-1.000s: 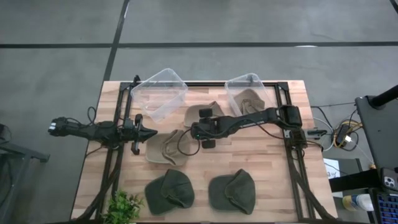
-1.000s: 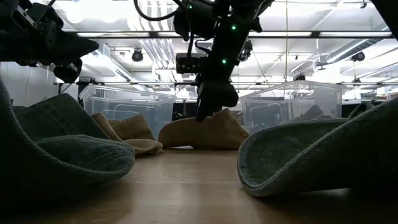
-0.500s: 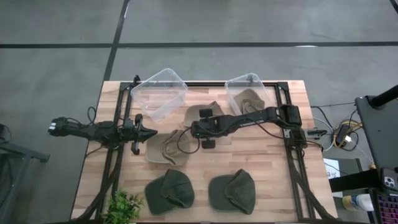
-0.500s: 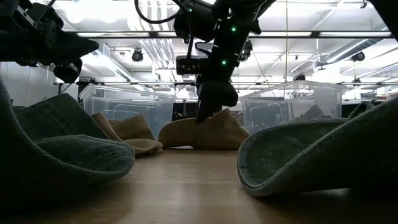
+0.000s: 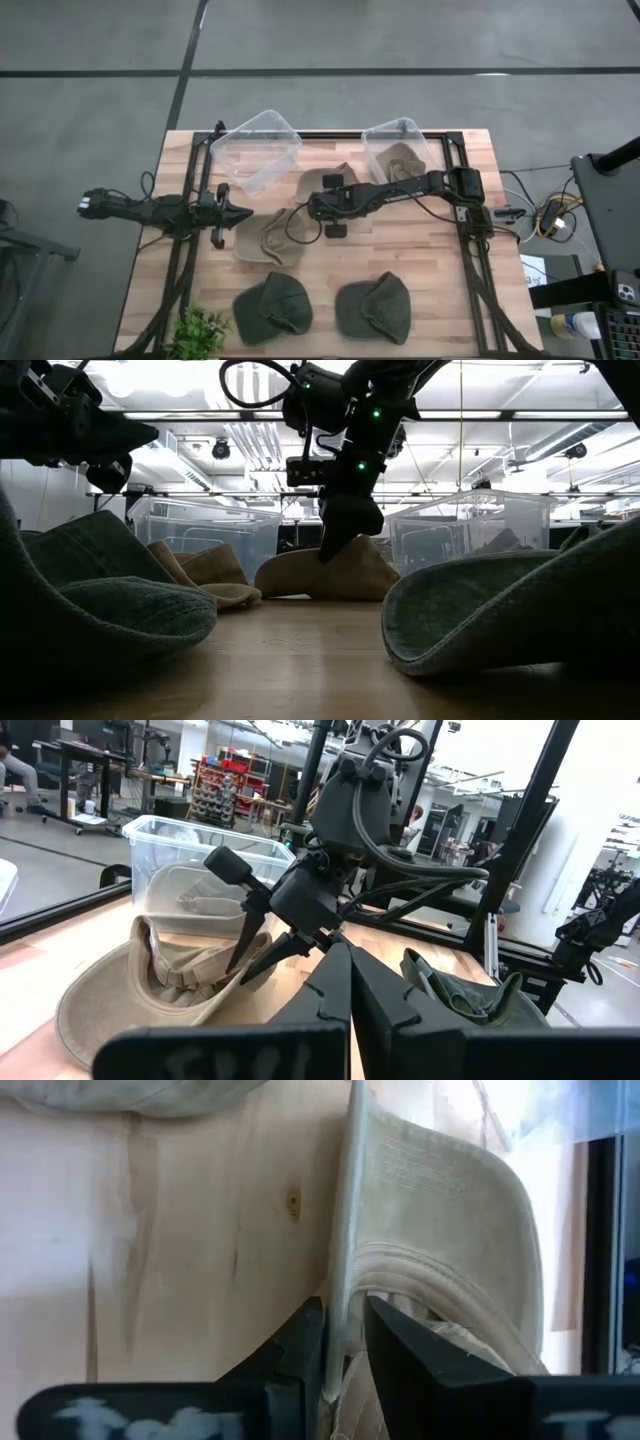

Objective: Pick & Place hat
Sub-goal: Put the top brown cap into the right transparent bin

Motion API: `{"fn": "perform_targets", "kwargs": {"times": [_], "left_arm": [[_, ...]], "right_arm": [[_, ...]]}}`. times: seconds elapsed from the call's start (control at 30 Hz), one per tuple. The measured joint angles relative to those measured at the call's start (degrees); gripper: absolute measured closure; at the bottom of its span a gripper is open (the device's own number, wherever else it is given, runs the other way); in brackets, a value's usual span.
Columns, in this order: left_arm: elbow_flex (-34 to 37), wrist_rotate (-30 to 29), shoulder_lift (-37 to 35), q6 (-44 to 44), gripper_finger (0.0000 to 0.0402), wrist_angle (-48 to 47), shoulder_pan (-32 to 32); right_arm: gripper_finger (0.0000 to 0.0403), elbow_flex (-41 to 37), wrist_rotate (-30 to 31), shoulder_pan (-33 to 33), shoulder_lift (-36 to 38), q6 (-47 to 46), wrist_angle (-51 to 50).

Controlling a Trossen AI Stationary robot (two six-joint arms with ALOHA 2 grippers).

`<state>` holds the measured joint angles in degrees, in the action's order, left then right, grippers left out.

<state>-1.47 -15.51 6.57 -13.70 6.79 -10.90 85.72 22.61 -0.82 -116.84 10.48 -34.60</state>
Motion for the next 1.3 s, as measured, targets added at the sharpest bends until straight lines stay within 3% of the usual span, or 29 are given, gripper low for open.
{"fn": "perform_targets", "kwargs": {"times": [0.23,0.47,0.67,0.87,1.3], "left_arm": [[-0.01,0.0,0.0,0.01,0.0399,0.0,-0.01],[0.0,0.0,0.0,-0.01,0.0399,-0.01,0.0],[0.01,-0.01,0.0,0.0,0.0399,-0.01,0.0],[0.0,0.01,0.0,0.0,0.0399,-0.02,0.01],[0.01,0.01,0.0,0.01,0.0399,-0.02,0.0]], "right_arm": [[0.0386,-0.01,-0.19,0.0,-0.02,-1.56,-0.95],[0.0389,2.25,-0.17,0.02,0.0,-5.09,-5.54],[0.0389,9.51,-0.36,0.24,0.0,-8.82,-14.75],[0.0389,19.15,-4.28,0.28,0.07,-11.67,-22.3],[0.0389,40.17,-3.94,0.28,0.09,-20.51,-39.53]]}}
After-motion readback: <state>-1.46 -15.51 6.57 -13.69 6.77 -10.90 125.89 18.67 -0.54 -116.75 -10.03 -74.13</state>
